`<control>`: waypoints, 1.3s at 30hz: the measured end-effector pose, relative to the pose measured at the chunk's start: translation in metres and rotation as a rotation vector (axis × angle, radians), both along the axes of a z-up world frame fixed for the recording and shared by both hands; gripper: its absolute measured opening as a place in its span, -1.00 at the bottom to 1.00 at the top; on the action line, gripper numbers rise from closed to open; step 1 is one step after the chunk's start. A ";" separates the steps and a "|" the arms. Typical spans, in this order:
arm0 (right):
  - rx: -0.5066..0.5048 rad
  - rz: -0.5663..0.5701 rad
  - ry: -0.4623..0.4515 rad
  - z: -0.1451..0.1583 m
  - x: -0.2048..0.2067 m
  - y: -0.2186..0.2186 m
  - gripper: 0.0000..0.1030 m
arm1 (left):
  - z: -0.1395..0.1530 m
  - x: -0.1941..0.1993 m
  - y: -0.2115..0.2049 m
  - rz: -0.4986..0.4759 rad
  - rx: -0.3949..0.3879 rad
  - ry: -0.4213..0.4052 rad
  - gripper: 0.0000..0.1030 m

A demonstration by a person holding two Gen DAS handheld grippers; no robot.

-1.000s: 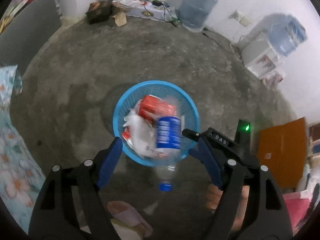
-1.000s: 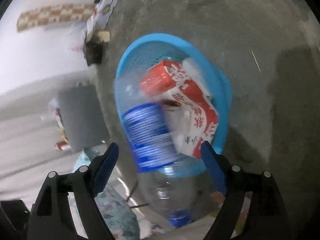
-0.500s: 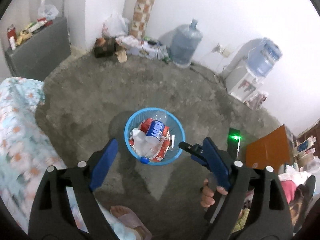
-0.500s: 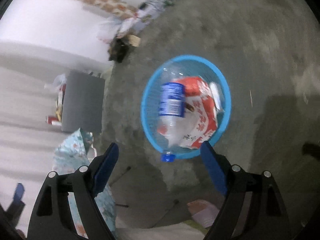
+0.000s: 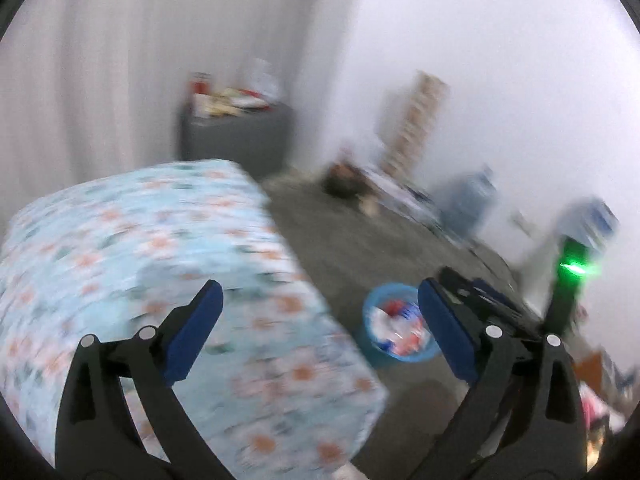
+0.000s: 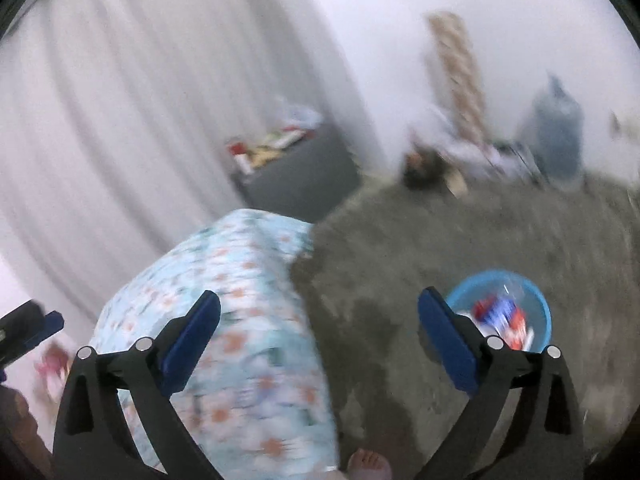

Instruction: Collect trash

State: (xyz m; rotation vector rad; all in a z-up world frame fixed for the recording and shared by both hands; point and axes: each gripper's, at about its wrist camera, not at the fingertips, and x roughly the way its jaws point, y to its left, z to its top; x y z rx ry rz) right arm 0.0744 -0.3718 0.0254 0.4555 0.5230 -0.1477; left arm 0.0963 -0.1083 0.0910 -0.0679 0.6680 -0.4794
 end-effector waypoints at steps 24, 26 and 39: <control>-0.344 0.226 0.345 -0.017 -0.035 0.176 0.88 | -0.096 -0.082 0.124 0.489 0.205 0.257 0.83; -0.370 0.229 0.366 -0.023 -0.040 0.177 0.88 | -0.101 -0.086 0.122 0.477 0.225 0.261 0.83; -0.444 0.153 0.412 -0.030 -0.051 0.164 0.88 | -0.101 -0.076 0.119 0.468 0.259 0.254 0.83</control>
